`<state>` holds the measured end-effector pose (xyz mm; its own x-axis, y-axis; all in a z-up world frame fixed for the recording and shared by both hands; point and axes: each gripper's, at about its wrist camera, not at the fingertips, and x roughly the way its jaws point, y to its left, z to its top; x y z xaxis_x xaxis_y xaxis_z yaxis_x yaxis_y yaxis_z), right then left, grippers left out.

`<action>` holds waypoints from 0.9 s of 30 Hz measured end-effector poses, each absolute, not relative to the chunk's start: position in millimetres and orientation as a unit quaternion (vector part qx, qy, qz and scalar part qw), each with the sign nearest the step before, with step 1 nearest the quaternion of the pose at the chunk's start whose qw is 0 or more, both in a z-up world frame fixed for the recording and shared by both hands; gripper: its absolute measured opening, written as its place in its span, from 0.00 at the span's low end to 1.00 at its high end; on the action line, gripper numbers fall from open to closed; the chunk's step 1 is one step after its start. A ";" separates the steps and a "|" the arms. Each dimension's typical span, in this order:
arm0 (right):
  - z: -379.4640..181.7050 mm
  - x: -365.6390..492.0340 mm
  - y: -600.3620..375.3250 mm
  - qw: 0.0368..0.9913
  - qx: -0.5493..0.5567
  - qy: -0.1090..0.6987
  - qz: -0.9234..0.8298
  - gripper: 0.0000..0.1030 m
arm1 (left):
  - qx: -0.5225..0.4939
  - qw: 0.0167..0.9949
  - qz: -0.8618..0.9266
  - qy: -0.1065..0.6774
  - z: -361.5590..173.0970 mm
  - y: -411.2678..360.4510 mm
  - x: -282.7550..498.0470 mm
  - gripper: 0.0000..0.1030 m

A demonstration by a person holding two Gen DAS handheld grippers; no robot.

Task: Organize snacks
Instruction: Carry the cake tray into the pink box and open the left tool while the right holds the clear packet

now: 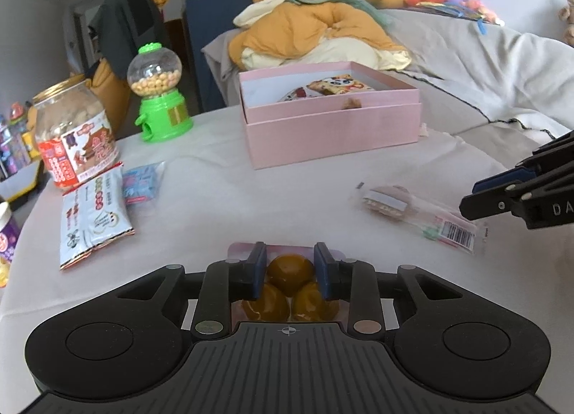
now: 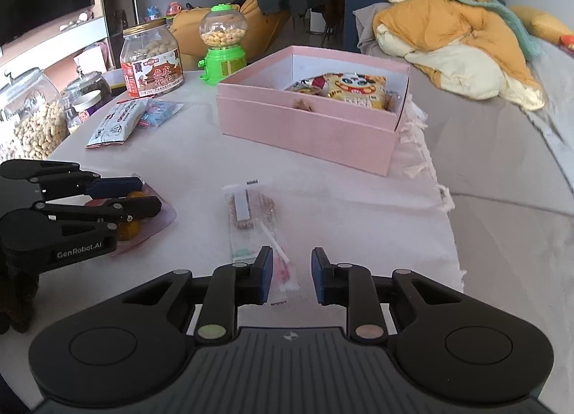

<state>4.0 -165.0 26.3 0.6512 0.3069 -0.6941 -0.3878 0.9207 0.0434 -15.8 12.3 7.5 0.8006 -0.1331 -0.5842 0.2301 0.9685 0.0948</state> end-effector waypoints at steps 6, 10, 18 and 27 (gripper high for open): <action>26.5 9.5 -175.1 0.908 -0.008 0.364 0.209 0.60 | 0.061 0.944 -0.096 0.310 5.4 18.4 -13.3 0.33; 20.8 27.3 -158.9 0.903 -0.033 0.376 0.207 0.61 | 0.076 0.947 -0.089 0.299 3.3 16.1 -19.1 0.33; 6.8 50.2 -109.3 0.907 -0.090 0.366 0.185 0.57 | 0.085 0.948 -0.087 0.294 1.9 13.9 -24.0 0.33; 14.8 25.7 -116.6 0.896 -0.089 0.382 0.207 0.35 | 0.066 0.946 -0.094 0.302 2.6 18.9 -20.4 0.34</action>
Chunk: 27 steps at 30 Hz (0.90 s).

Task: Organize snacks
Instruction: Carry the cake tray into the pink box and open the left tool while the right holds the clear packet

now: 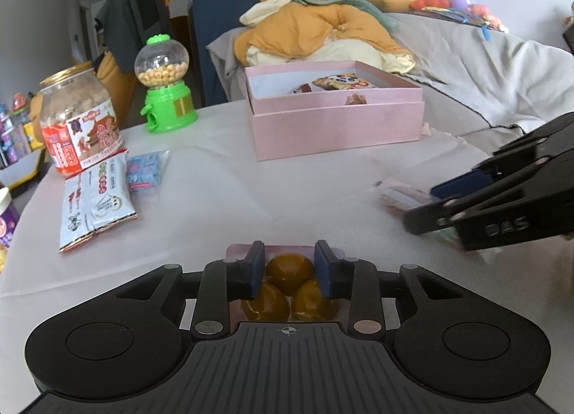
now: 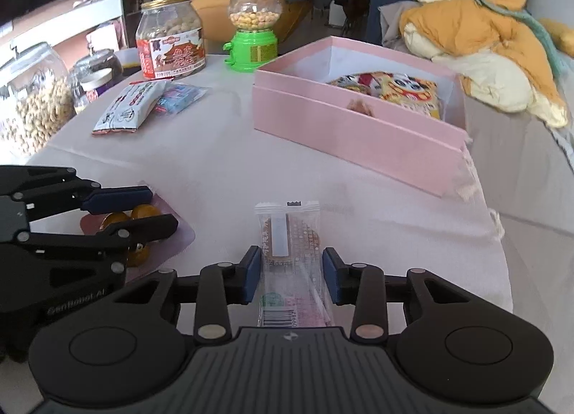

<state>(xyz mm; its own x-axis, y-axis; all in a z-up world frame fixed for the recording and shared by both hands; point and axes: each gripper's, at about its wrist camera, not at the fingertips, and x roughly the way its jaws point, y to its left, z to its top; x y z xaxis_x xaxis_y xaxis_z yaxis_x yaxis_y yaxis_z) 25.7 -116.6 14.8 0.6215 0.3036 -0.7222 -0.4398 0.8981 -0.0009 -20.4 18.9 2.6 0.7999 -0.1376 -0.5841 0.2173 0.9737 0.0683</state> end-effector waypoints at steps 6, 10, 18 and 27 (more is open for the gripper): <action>31.1 16.0 -136.1 0.901 -0.061 0.373 0.212 0.34 | 0.080 0.945 -0.093 0.302 5.4 13.4 -19.2 0.32; 47.9 7.4 -148.4 0.909 -0.048 0.352 0.217 0.34 | 0.065 0.945 -0.110 0.300 18.6 10.3 -13.4 0.32; 67.0 7.6 -161.9 0.920 -0.043 0.327 0.210 0.34 | 0.059 0.965 -0.139 0.213 103.8 -29.6 53.2 0.32; 64.0 21.2 -167.2 0.924 -0.058 0.331 0.185 0.34 | -0.065 0.949 -0.132 0.279 74.4 -56.1 173.3 0.30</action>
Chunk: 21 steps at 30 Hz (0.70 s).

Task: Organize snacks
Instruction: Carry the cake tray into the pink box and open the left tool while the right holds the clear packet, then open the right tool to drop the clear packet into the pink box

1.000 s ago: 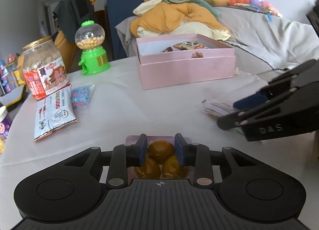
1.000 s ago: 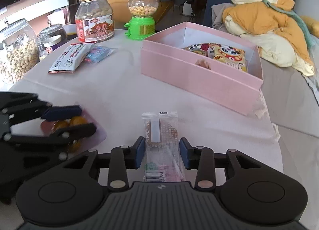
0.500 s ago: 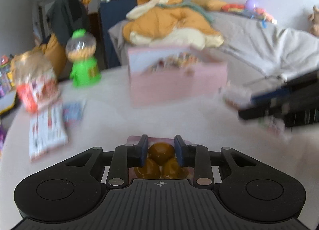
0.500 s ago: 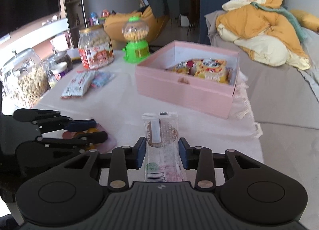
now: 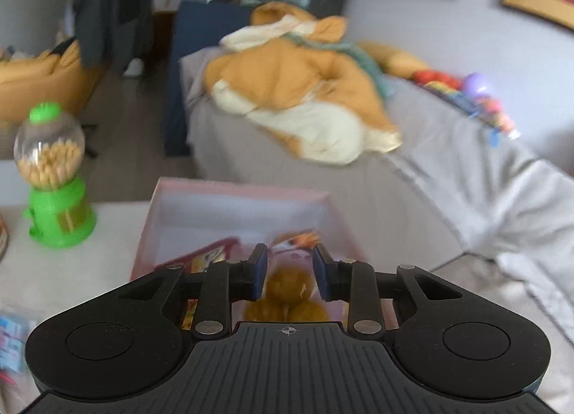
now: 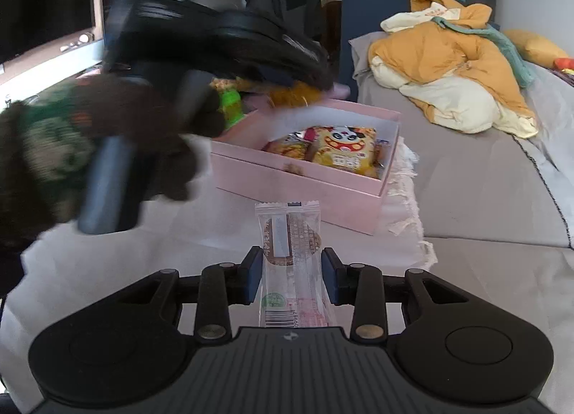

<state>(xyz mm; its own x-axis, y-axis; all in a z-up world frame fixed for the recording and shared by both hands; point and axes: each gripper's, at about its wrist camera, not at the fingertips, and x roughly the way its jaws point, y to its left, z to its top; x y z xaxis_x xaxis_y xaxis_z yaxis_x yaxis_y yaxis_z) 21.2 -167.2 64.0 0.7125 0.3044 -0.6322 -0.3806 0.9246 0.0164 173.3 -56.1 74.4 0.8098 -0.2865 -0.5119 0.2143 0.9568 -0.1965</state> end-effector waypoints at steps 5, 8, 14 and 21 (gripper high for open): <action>57.5 38.6 -166.1 0.920 -0.067 0.346 0.170 0.34 | -0.063 0.955 -0.137 0.254 63.1 -41.6 171.8 0.30; 58.7 53.3 -163.3 0.918 -0.067 0.354 0.166 0.34 | -0.098 0.958 -0.132 0.236 70.4 -10.0 158.0 0.30; 102.3 89.1 -168.5 0.928 -0.053 0.332 0.160 0.34 | -0.103 0.936 -0.103 0.319 75.3 42.5 111.0 0.29; 160.8 172.1 -163.8 0.939 -0.015 0.294 0.176 0.49 | -0.085 0.939 -0.096 0.320 62.8 91.3 54.5 0.29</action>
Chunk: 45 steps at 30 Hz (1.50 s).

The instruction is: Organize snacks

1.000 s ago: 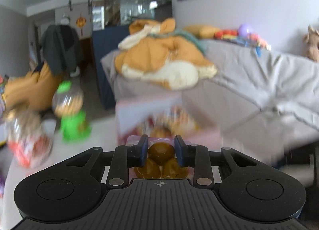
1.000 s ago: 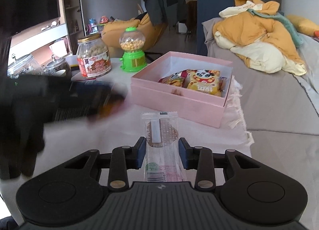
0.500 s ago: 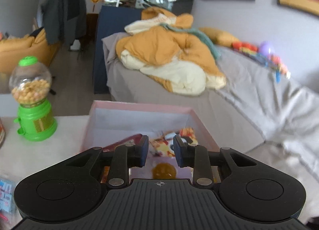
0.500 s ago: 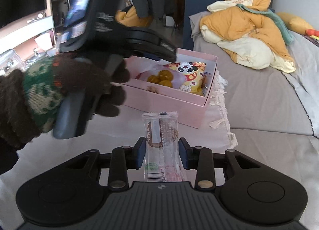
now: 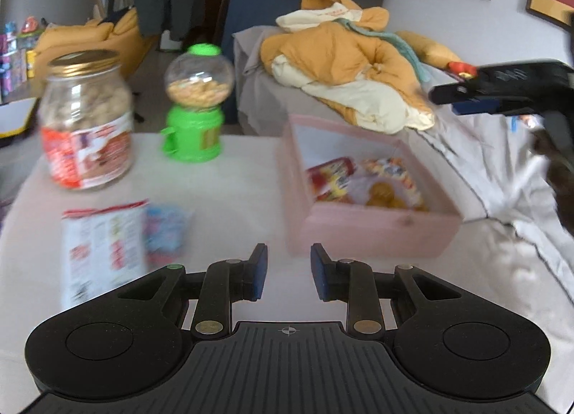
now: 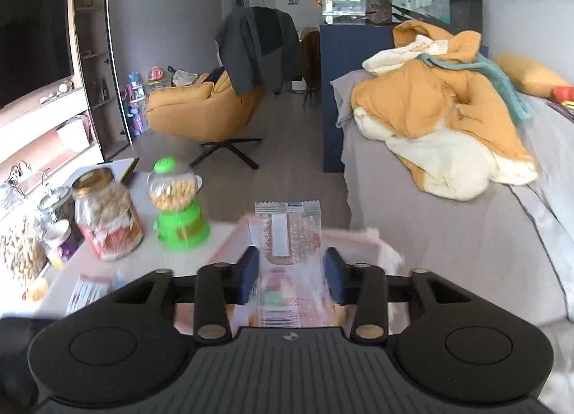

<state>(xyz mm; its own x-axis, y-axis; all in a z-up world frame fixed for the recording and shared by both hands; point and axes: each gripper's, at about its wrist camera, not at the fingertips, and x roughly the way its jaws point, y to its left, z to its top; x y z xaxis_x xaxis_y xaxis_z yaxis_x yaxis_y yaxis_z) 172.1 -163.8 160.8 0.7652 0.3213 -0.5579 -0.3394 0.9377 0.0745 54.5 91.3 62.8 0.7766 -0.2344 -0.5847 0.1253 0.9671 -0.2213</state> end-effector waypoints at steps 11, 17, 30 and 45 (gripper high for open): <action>116.5 201.1 -101.8 0.901 -0.011 0.388 0.194 0.53 | -0.230 0.936 0.069 0.258 33.5 212.8 24.4 0.29; 94.3 190.1 10.0 0.873 -0.074 0.397 0.274 0.58 | -0.247 0.935 0.086 0.238 20.7 236.6 17.6 0.30; 21.0 234.9 119.4 0.850 -0.068 0.427 0.301 0.59 | -0.242 0.929 0.077 0.269 6.5 235.6 21.3 0.30; 19.2 122.1 63.0 0.818 -0.177 0.407 0.365 0.57 | -0.223 0.929 0.074 0.286 7.2 225.2 5.8 0.30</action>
<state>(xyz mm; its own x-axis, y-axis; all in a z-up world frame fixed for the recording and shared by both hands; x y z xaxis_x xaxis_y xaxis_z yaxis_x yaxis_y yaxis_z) 122.1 63.0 19.2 0.4009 0.4539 -0.7958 -0.7418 0.6706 0.0088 5.8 225.2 7.2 0.8259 0.0101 -0.5638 -0.2652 0.8893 -0.3725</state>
